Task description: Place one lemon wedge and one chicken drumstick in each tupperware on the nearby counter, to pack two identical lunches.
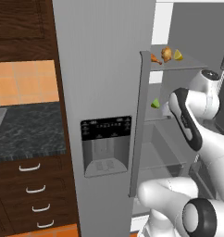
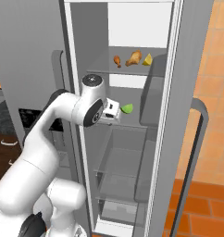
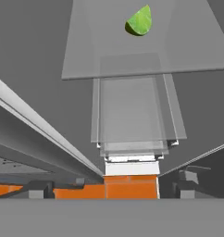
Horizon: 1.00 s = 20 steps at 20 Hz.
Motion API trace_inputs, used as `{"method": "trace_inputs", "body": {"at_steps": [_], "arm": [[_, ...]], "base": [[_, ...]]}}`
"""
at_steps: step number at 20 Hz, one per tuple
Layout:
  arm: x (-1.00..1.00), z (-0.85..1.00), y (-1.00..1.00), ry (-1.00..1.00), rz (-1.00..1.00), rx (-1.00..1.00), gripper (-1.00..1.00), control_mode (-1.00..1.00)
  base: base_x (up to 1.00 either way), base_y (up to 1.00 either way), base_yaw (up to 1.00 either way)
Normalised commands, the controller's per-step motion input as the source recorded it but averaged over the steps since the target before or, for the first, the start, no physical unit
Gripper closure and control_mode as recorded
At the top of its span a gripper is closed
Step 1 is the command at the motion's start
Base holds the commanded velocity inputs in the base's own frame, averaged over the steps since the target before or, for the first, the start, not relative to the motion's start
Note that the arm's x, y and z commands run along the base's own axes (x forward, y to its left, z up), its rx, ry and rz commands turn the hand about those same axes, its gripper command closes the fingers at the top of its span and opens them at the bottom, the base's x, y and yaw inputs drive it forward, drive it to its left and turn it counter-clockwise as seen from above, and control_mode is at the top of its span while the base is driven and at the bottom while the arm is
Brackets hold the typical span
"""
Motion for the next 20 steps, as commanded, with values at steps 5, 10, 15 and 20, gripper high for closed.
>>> {"method": "trace_inputs", "body": {"at_steps": [5,10,15,20], "arm": [[0.01,-0.13,-0.05,-0.05,-0.02,0.00,-1.00,-1.00],[0.14,0.00,-0.05,-0.09,0.01,0.00,-1.00,-1.00],[0.51,0.00,-0.38,0.00,0.10,0.00,-1.00,-1.00],[0.52,-0.12,-0.11,-0.06,0.24,0.00,-1.00,-1.00]], "base": [[0.00,0.00,0.00],[0.00,0.00,0.00],[0.00,0.00,0.00],[0.00,0.00,0.00]]}}
